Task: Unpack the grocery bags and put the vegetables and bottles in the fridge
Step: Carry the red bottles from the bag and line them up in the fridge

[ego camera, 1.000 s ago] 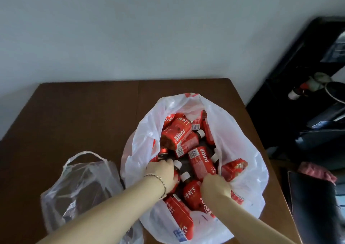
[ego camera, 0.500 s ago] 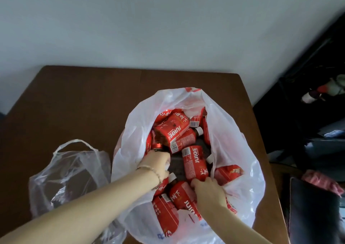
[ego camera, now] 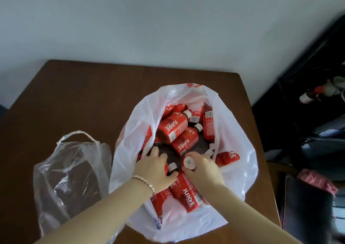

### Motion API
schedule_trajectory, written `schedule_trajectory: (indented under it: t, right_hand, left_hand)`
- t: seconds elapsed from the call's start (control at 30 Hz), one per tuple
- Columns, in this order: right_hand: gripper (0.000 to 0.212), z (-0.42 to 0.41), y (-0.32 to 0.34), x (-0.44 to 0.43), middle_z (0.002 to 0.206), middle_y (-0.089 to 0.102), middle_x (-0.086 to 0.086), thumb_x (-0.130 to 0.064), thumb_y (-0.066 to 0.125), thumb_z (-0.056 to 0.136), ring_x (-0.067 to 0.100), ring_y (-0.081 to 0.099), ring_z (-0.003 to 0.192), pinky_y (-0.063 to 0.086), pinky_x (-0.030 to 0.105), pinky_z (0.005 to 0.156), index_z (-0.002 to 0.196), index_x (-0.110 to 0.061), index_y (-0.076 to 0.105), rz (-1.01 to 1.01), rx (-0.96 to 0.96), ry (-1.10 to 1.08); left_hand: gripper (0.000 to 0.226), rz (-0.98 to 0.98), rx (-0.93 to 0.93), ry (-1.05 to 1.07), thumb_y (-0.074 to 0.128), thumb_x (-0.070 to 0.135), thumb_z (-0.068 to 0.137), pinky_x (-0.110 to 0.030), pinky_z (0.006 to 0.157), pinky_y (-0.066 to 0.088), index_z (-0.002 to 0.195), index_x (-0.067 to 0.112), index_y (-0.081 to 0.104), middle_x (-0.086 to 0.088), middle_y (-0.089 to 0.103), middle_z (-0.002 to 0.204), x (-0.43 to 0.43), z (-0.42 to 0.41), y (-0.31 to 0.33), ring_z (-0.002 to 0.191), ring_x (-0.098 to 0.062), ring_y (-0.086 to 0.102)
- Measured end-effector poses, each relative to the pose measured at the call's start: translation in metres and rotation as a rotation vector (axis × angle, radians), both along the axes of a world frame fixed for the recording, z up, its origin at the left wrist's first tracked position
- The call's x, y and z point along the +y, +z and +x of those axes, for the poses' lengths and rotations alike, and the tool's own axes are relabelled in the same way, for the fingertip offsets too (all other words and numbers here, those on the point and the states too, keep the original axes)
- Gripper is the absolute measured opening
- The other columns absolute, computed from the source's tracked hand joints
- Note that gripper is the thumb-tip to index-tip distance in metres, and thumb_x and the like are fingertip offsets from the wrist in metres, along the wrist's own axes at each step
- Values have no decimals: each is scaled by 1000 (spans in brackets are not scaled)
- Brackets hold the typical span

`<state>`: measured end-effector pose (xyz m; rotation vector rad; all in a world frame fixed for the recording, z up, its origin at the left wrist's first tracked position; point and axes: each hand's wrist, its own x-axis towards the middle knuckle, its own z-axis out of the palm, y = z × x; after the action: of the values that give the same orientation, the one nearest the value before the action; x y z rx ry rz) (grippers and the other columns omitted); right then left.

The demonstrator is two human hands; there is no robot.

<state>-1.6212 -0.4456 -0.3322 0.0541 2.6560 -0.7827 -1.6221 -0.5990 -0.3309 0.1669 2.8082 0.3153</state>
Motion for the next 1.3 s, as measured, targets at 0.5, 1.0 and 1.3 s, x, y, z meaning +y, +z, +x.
schedule_trajectory:
  t: [0.5, 1.0, 1.3]
  right_hand:
    - [32, 4, 8, 9, 106, 63, -5, -17, 53, 82, 14, 60, 94, 53, 29, 82, 115, -19, 52, -79, -83, 190]
    - [22, -75, 46, -3, 85, 59, -7, -18, 48, 92, 9, 57, 75, 47, 21, 64, 113, -17, 55, -268, -18, -228]
    - [72, -156, 0, -44, 136, 45, 12, -40, 65, 84, 33, 48, 122, 37, 48, 104, 141, -17, 29, -478, -532, -477]
  left_hand:
    - [55, 104, 339, -400, 86, 50, 38, -15, 35, 40, 78, 19, 66, 8, 60, 57, 21, -13, -27, 34, -9, 51]
    - [45, 65, 324, -528, 73, 61, 60, -13, 36, 26, 80, 21, 65, 8, 57, 54, 11, -29, -26, 32, -9, 48]
    - [49, 28, 303, -490, 54, 64, 77, -20, 47, 36, 97, 20, 64, 7, 64, 80, -3, -28, -21, 54, -13, 61]
